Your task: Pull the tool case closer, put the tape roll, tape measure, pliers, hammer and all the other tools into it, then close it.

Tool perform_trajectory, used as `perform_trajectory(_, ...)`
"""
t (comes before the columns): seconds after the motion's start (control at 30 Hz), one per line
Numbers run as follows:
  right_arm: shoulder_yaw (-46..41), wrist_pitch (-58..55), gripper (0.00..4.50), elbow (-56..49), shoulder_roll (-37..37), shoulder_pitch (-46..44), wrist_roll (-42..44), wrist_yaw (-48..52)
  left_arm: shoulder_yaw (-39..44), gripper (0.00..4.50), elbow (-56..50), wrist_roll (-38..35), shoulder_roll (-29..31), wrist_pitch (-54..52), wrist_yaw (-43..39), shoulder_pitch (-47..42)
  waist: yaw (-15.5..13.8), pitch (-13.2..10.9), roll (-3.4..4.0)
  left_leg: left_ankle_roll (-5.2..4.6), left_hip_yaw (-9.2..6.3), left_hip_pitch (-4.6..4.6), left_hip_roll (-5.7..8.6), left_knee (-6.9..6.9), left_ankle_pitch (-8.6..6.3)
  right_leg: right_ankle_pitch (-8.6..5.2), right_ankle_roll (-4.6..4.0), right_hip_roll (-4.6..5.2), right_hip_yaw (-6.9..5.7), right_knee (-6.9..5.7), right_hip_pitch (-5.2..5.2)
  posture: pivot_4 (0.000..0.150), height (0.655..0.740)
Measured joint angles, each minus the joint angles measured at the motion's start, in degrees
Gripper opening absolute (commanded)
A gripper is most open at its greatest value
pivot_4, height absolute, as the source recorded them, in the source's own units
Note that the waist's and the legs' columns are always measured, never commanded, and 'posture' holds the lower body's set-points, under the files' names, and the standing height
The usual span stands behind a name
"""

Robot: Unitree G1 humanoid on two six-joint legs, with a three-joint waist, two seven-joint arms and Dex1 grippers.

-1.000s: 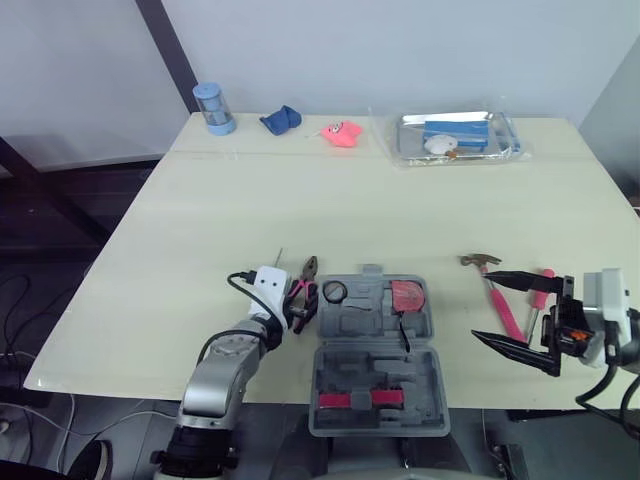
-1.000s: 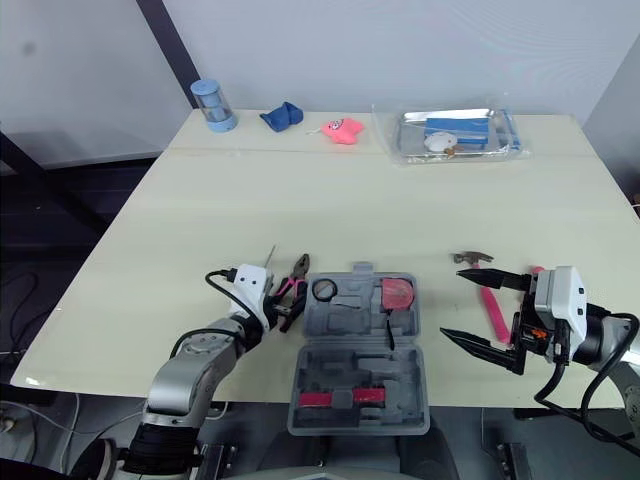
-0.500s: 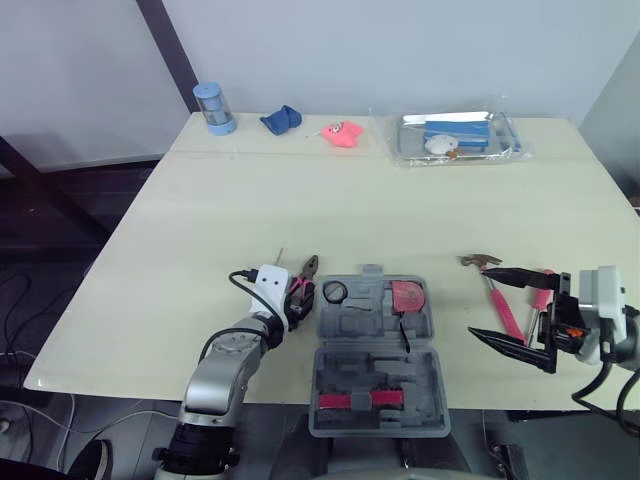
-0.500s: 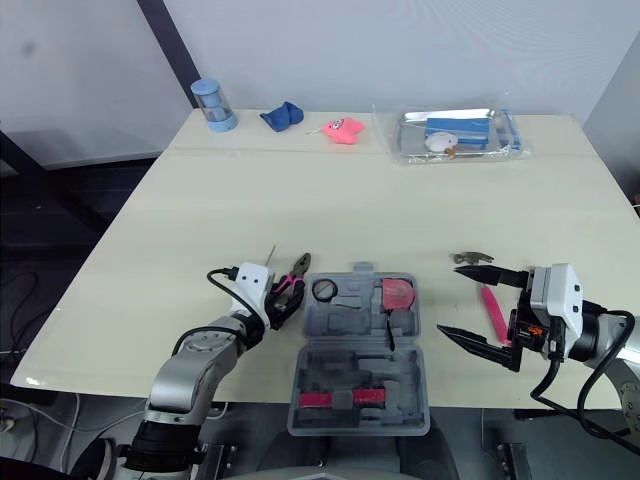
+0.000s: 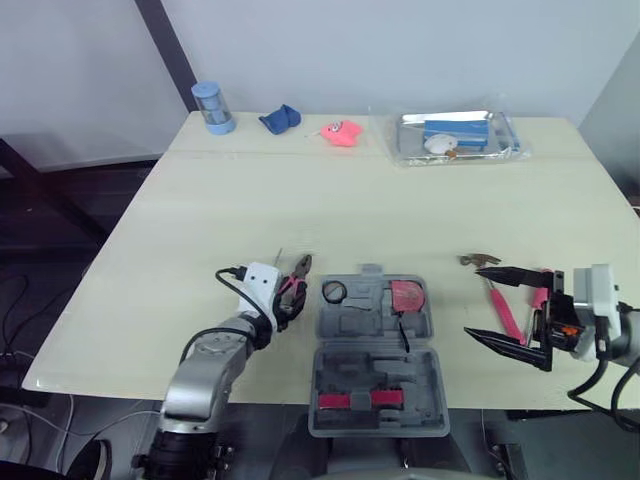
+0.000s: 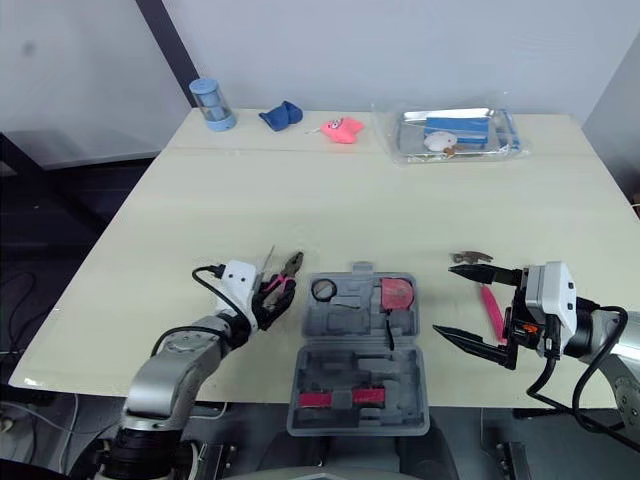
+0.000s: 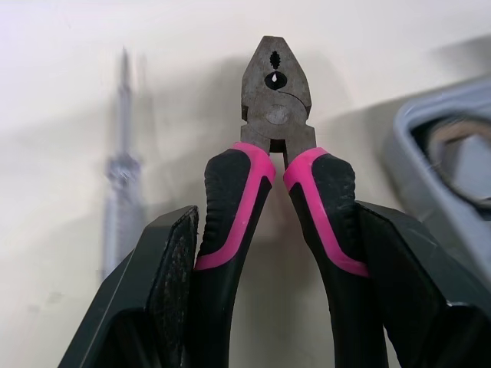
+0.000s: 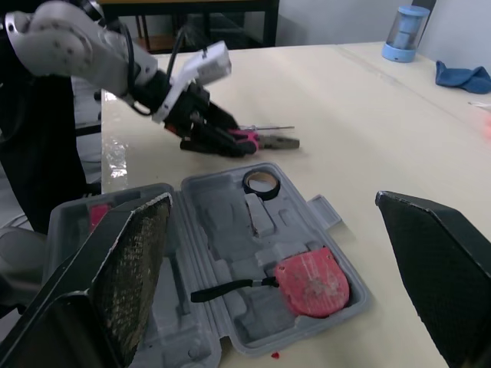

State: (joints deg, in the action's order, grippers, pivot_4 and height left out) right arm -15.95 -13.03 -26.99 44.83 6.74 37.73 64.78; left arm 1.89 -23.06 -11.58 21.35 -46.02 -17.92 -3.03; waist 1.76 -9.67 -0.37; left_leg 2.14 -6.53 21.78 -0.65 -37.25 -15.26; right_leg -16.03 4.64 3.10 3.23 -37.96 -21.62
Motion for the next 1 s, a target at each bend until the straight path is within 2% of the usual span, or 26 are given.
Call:
perform_trajectory(0.03,0.07,0.0,4.5,0.15,0.0,-0.34,0.01,0.01,0.49,2.69,-1.48,-0.41,1.02,-0.7,-0.55,-0.03,0.01,0.0,0.0,0.0,0.01,-0.01,0.0,0.0,0.0,0.0,0.0,0.0,0.0,0.0,0.0,0.15,0.74)
perform_trajectory(0.13,2.05,-1.22,4.5,0.78,0.05,-3.27,0.01,-0.25,1.24,2.69,-5.12,-3.14,9.81,-2.02,-7.36,-1.31,0.22,-0.06,-0.02,0.0,-0.02,-0.02,-0.02,0.02,0.0,0.0,-0.02,-0.03,-0.03,-0.02,-0.01,0.15,0.74)
perform_trajectory(0.23,5.21,-3.96,4.5,1.2,1.29,-7.22,-0.2,-0.08,-0.04,2.69,-5.39,-6.98,17.37,-1.87,-17.23,-5.92,0.09,-0.09,-0.03,0.0,-0.01,0.02,0.01,0.01,0.0,0.0,-0.02,-0.01,-0.05,0.02,-0.01,0.15,0.74)
perform_trajectory(0.37,8.7,-4.54,4.5,3.34,1.89,-12.32,-3.54,-0.7,-3.69,2.69,-2.98,-8.84,19.86,-0.6,-24.47,-11.32,0.13,-0.19,-0.12,0.01,-0.02,0.08,0.01,0.0,0.0,0.0,-0.01,0.0,-0.07,0.04,-0.07,0.15,0.74)
perform_trajectory(0.5,14.05,-5.96,4.5,5.79,2.9,-18.52,-9.62,-2.36,-8.36,2.69,2.06,-8.97,19.65,1.42,-30.49,-18.61,0.24,-0.22,-0.11,0.01,-0.04,0.09,0.01,0.01,0.01,0.0,-0.02,0.0,-0.09,0.01,-0.09,0.15,0.74)
perform_trajectory(0.57,17.89,-8.24,4.5,6.2,3.44,-22.7,-12.99,-3.25,-11.64,2.69,5.3,-9.13,17.46,1.6,-33.6,-23.78,0.28,-0.24,-0.12,0.01,-0.06,0.13,0.02,0.0,0.01,0.0,-0.01,0.0,-0.11,0.02,-0.09,0.15,0.74)
perform_trajectory(0.83,26.77,-13.82,4.5,5.59,3.67,-30.89,-21.51,-5.73,-22.79,2.69,12.56,-7.68,12.14,5.22,-42.27,-33.9,0.41,-0.28,-0.13,0.23,-0.11,0.27,0.02,-0.01,0.13,-0.01,-0.02,0.0,-0.17,0.05,-0.2,0.15,0.74)
perform_trajectory(1.0,31.57,-20.41,4.5,3.78,5.12,-35.4,-25.82,-5.8,-26.38,2.69,17.73,-5.27,9.22,8.88,-45.87,-38.31,0.54,-0.3,-0.12,0.22,-0.13,0.28,0.03,-0.03,0.13,-0.01,-0.02,0.0,-0.17,0.03,-0.22,0.15,0.74)
